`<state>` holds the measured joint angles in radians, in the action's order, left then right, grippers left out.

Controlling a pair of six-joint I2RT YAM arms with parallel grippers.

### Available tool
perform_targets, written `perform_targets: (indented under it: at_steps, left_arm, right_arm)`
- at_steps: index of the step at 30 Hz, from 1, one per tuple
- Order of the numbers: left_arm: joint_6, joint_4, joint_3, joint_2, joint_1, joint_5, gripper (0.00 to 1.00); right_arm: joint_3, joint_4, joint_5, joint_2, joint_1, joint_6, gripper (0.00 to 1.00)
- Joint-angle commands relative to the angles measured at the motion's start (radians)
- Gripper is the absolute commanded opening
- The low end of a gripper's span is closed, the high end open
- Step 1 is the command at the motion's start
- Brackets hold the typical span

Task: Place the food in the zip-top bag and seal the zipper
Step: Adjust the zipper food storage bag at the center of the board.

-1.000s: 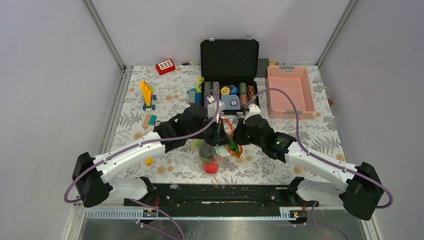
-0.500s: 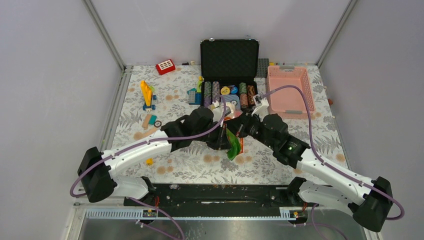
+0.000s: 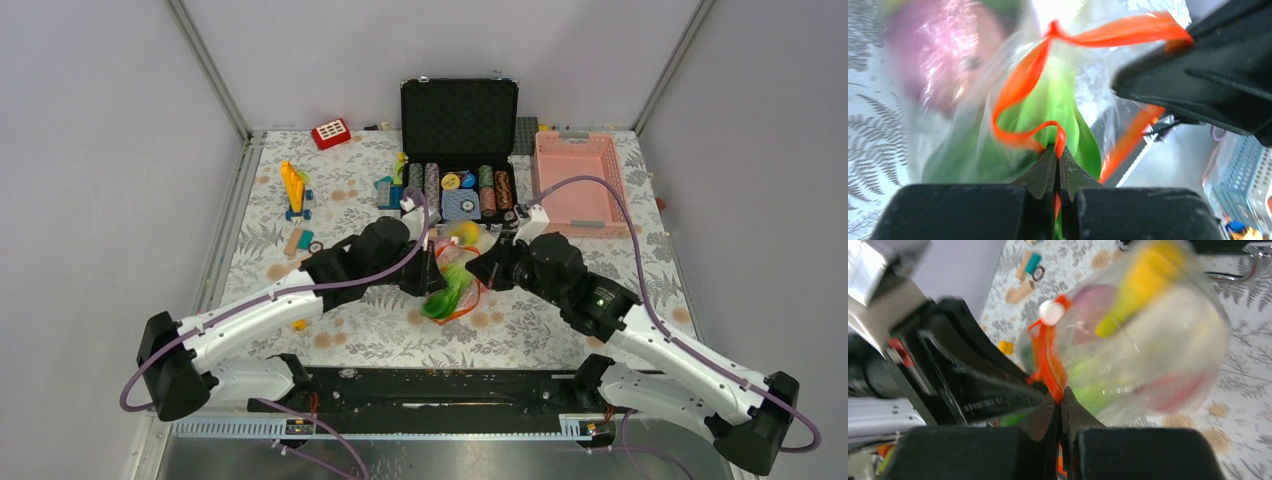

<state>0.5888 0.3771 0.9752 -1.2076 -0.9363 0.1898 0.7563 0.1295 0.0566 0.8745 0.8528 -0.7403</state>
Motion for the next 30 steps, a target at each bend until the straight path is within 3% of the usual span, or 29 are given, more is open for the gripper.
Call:
perform_targets:
  at_steps: [1,7,18,25,30]
  left_arm:
    - [0.014,-0.113,0.009,0.053,0.032,-0.148,0.00]
    - [0.011,-0.156,0.010,0.030,0.031,-0.025,0.00]
    - [0.052,-0.294,-0.019,-0.040,0.024,0.190,0.00]
    - [0.062,-0.320,-0.015,-0.057,0.017,0.187,0.00]
    - [0.029,-0.199,0.003,-0.030,0.017,0.048,0.00]
  right_arm:
    - [0.095,0.220,-0.177,-0.034,0.029,0.130,0.00]
    - [0.055,0.036,-0.265,-0.027,0.028,0.087,0.00]
    - [-0.143,-0.426,0.014,-0.021,0.042,-0.162,0.00]
    - [-0.194,-0.539,0.272,0.010,0.113,-0.256,0.00]
    - [-0.186,-0.430,0.354,-0.029,0.126,-0.238,0.00]
